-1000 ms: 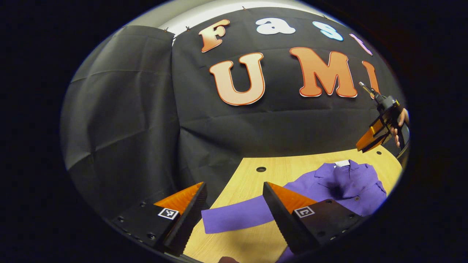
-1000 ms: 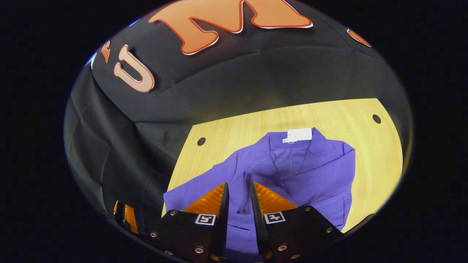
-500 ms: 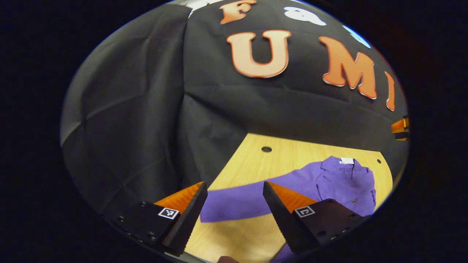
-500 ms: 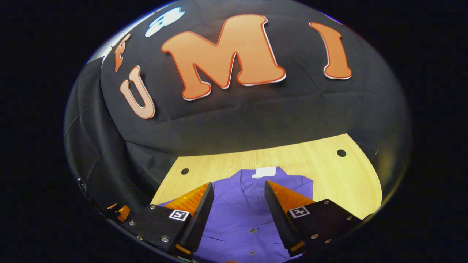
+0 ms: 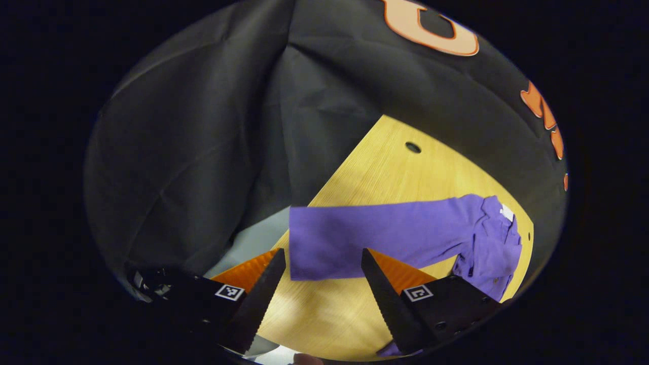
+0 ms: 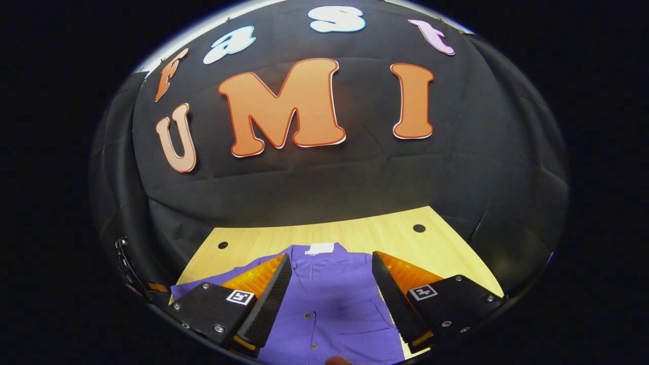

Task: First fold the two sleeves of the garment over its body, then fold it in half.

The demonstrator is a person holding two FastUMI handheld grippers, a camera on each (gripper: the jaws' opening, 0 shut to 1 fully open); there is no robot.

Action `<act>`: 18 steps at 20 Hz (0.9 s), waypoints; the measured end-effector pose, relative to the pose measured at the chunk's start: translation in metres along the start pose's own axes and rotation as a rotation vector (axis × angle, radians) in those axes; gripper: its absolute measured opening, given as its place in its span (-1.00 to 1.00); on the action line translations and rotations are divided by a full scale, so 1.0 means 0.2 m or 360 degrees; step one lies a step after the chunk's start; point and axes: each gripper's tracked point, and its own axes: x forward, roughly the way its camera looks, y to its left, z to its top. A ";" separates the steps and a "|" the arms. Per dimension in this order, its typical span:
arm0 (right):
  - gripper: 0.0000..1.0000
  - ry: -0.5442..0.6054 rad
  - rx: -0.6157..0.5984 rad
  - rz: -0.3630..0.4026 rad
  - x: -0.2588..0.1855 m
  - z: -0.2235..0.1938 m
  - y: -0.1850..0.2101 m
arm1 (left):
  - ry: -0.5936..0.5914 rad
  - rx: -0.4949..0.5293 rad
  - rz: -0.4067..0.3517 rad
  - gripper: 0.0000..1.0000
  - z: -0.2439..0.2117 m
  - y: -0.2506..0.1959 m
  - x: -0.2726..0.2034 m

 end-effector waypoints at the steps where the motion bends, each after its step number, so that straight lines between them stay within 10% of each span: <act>1: 0.89 -0.0008 -0.0020 -0.0014 -0.02 0.00 -0.03 | 0.0051 0.0007 0.0007 0.96 -0.02 0.00 0.03; 18: 0.90 -0.0009 -0.0041 -0.0006 -0.22 -0.03 -0.26 | 0.0580 -0.0039 0.0057 0.87 -0.12 0.08 0.35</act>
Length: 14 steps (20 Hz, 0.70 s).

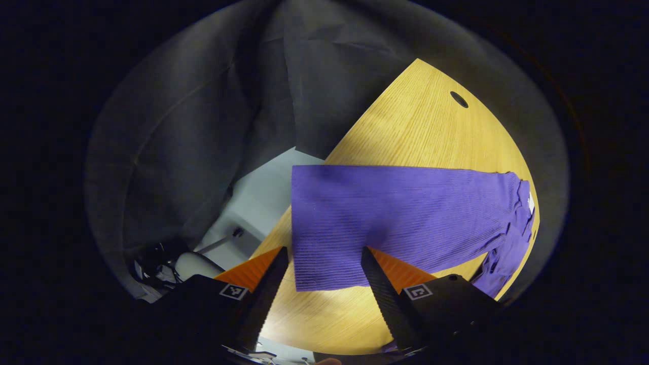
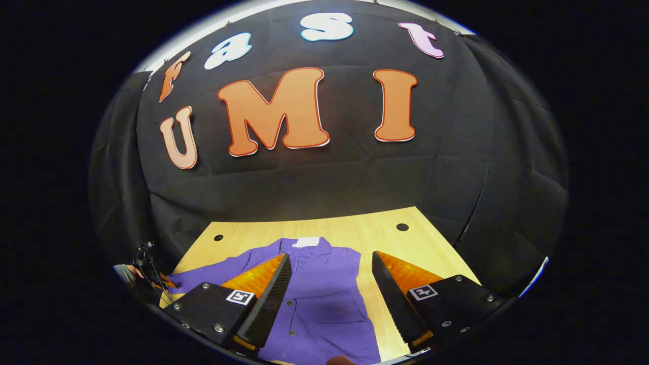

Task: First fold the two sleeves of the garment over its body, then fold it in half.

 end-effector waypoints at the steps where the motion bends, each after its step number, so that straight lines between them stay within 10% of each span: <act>1: 0.90 0.0002 -0.0004 0.0003 -0.01 0.00 -0.01 | 0.0011 0.0006 0.0033 0.87 0.00 0.00 0.03; 5: 0.89 0.0014 0.0015 0.0004 -0.02 -0.03 -0.03 | 0.0080 0.0082 0.0077 0.41 0.00 0.01 0.04; 8: 0.90 0.0022 0.0037 0.0028 -0.02 -0.05 -0.02 | 0.0068 0.0091 0.0049 -0.58 0.01 -0.06 0.05; 14: 0.89 0.0058 0.0024 0.0022 -0.02 -0.10 -0.06 | -0.0082 0.0117 -0.0201 -0.87 0.07 -0.26 -0.04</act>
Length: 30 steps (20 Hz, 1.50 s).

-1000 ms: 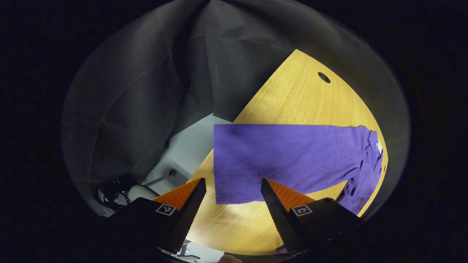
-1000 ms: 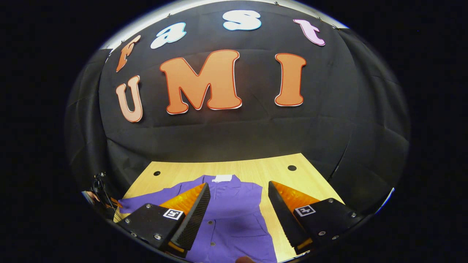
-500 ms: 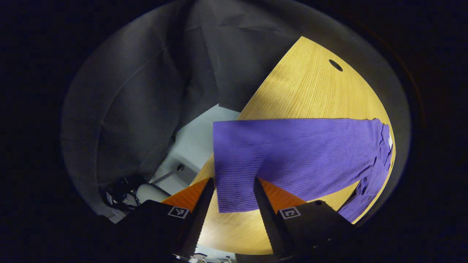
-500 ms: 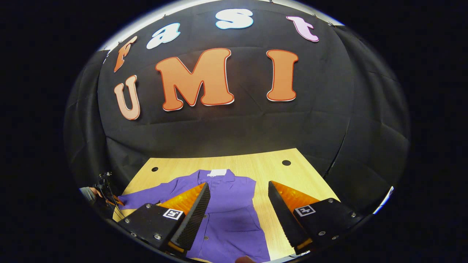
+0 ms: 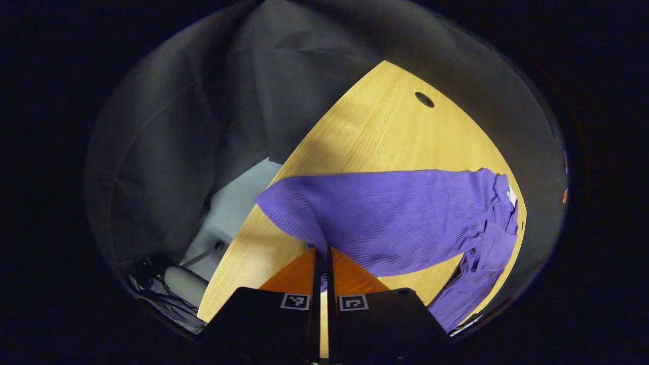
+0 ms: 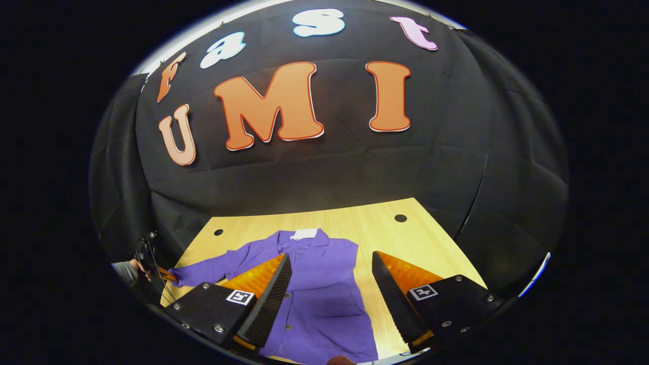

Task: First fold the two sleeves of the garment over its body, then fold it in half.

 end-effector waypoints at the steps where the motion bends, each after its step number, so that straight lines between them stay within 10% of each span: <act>1: 0.89 -0.0003 -0.0014 0.0015 0.00 0.01 0.01 | -0.0009 0.0025 0.0016 -0.87 0.01 -0.02 -0.02; 30: 0.90 -0.0052 0.0074 -0.0001 -0.04 0.03 -0.31 | -0.0156 0.1134 -0.0475 -0.86 -0.22 -2.29 -0.57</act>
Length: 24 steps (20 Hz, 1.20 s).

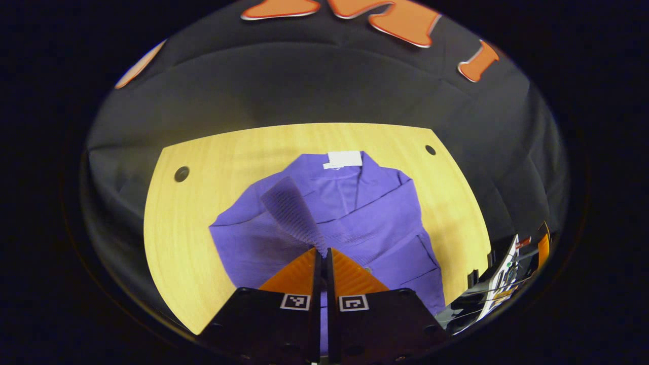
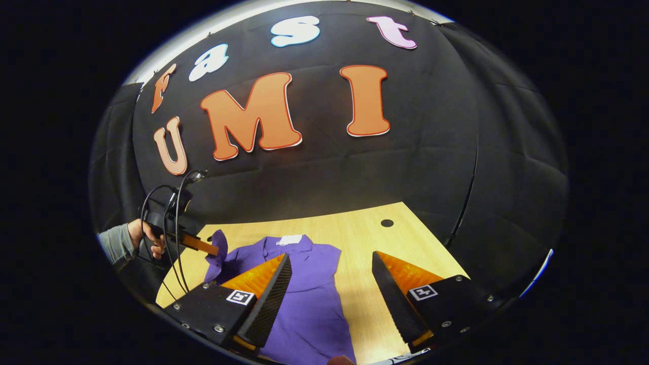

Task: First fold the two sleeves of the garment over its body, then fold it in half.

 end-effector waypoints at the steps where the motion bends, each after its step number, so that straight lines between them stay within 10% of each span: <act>1: 0.90 0.0002 -0.0001 -0.0004 -0.01 0.00 -0.01 | 0.0004 0.0034 -0.0021 -0.86 0.03 -0.08 0.02; 15: 0.90 0.0050 -0.0009 -0.0032 -0.07 -0.11 -0.14 | 0.0014 0.0297 0.0021 -0.84 0.17 -0.61 0.39; 17: 0.90 0.0064 -0.0003 -0.0013 -0.06 -0.14 -0.14 | -0.0029 0.0286 0.0038 -0.63 0.18 -0.65 0.39; 21: 0.89 0.0080 -0.0043 0.0018 -0.06 -0.16 -0.14 | -0.0240 0.0347 -0.0015 0.73 0.21 -0.75 0.29; 24: 0.90 0.0092 -0.0070 0.0052 -0.04 -0.18 -0.12 | -0.0426 0.0408 0.0059 0.92 0.19 -0.72 0.12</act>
